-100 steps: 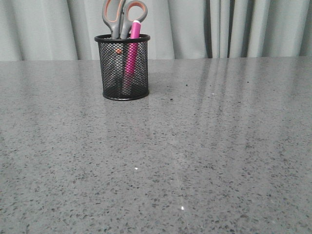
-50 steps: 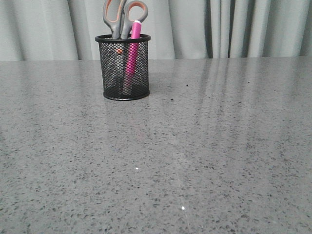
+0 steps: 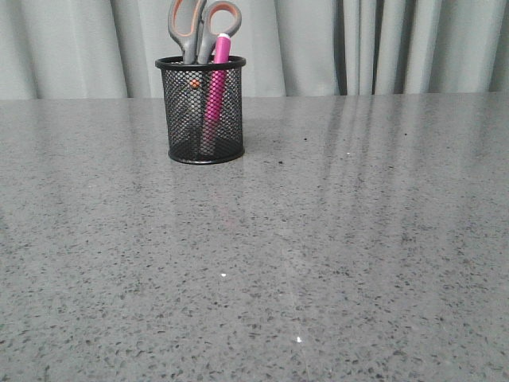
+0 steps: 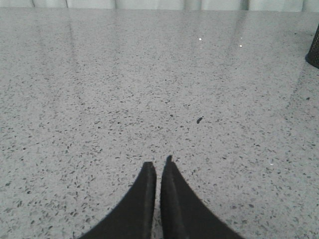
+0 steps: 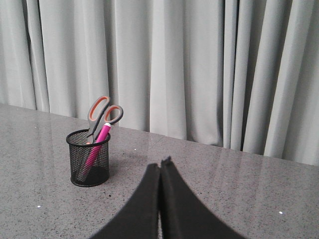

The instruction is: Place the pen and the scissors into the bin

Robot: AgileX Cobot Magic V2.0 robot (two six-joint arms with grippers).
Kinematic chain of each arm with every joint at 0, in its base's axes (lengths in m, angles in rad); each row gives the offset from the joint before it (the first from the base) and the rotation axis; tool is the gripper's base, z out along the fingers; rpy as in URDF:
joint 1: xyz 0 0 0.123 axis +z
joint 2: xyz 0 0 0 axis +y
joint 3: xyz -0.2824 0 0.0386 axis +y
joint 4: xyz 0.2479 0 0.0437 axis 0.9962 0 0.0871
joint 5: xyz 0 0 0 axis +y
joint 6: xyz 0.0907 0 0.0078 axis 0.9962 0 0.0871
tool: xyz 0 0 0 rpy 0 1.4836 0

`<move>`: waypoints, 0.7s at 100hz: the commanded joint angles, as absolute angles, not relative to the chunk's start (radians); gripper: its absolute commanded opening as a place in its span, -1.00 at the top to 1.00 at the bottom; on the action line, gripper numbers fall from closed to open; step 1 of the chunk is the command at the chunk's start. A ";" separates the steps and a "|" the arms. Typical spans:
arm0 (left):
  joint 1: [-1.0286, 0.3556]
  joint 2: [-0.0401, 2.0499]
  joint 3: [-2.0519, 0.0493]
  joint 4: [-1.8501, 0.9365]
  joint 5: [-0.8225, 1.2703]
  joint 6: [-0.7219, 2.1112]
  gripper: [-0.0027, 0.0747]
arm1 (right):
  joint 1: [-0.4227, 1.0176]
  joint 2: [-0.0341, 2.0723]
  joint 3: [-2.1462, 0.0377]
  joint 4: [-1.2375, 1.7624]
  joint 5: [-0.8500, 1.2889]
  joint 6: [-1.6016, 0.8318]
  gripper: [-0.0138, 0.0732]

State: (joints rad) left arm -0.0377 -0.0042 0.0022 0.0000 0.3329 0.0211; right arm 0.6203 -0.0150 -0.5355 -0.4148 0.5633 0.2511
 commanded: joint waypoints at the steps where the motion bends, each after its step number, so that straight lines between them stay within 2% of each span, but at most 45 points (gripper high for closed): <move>1: -0.034 -0.036 0.045 0.000 0.285 0.011 0.93 | 0.623 -0.024 -0.556 -0.427 0.488 0.242 0.84; 70: -0.034 -0.036 0.045 0.000 0.285 0.011 0.93 | 0.623 -0.024 -0.556 -0.427 0.509 0.242 0.84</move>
